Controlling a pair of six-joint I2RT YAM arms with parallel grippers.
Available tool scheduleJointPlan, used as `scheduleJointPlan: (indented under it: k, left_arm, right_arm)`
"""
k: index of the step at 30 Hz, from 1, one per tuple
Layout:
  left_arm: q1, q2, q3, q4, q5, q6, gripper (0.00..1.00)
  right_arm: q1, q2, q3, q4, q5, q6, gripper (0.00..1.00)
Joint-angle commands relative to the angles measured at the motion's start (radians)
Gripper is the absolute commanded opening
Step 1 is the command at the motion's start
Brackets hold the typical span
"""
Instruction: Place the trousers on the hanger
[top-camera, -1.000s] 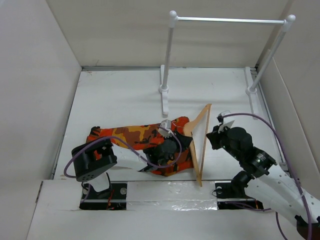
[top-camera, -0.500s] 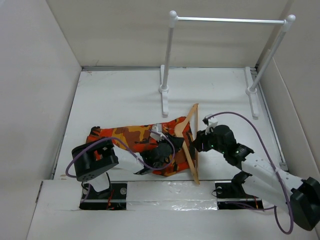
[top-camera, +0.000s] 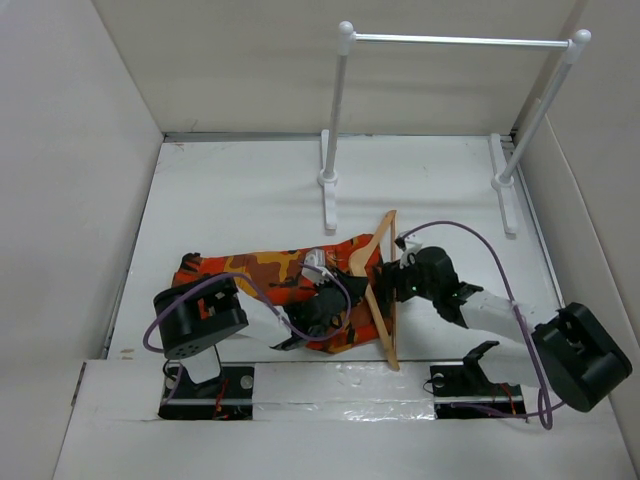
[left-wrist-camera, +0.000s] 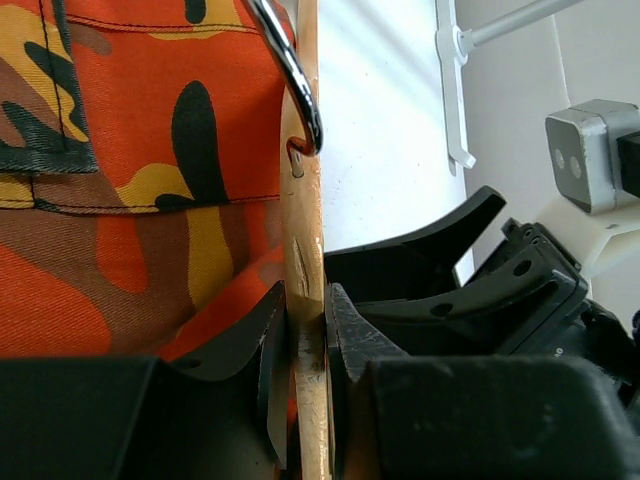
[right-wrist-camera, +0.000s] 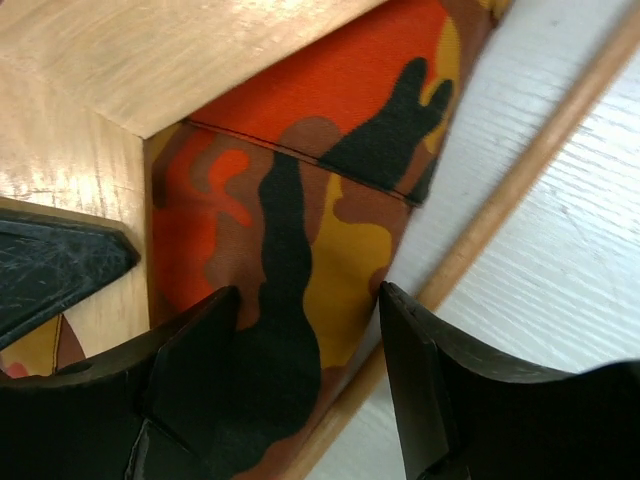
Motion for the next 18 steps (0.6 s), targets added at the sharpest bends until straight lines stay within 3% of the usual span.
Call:
scheduleJointPlan:
  k: [1, 2, 4, 5, 6, 7, 18]
  left_arm:
    - [0.0, 0.005, -0.001, 0.058, -0.032, -0.002, 0.0]
    - [0.0, 0.01, -0.001, 0.058, -0.034, -0.001, 0.0]
    - [0.0, 0.015, 0.004, 0.058, -0.041, 0.006, 0.0]
    - [0.0, 0.018, 0.007, 0.054, -0.044, 0.01, 0.0]
    - [0.0, 0.019, 0.009, 0.051, -0.049, 0.019, 0.0]
    - [0.0, 0.016, 0.01, 0.05, -0.057, 0.026, 0.0]
    - [0.042, -0.139, 0.004, -0.059, -0.167, 0.153, 0.0]
  right_arm:
    - [-0.007, 0.044, -0.022, 0.134, -0.013, 0.009, 0.66]
    - [-0.016, 0.074, -0.022, 0.15, -0.025, 0.009, 0.66]
    - [-0.016, 0.095, -0.028, 0.192, -0.049, 0.013, 0.52]
    - [-0.016, 0.095, -0.033, 0.203, -0.065, 0.02, 0.24]
    - [-0.016, 0.086, -0.037, 0.204, -0.066, 0.026, 0.09]
    - [-0.03, 0.067, -0.048, 0.2, -0.067, 0.036, 0.01]
    - [-0.183, -0.465, -0.034, -0.184, -0.02, 0.0, 0.0]
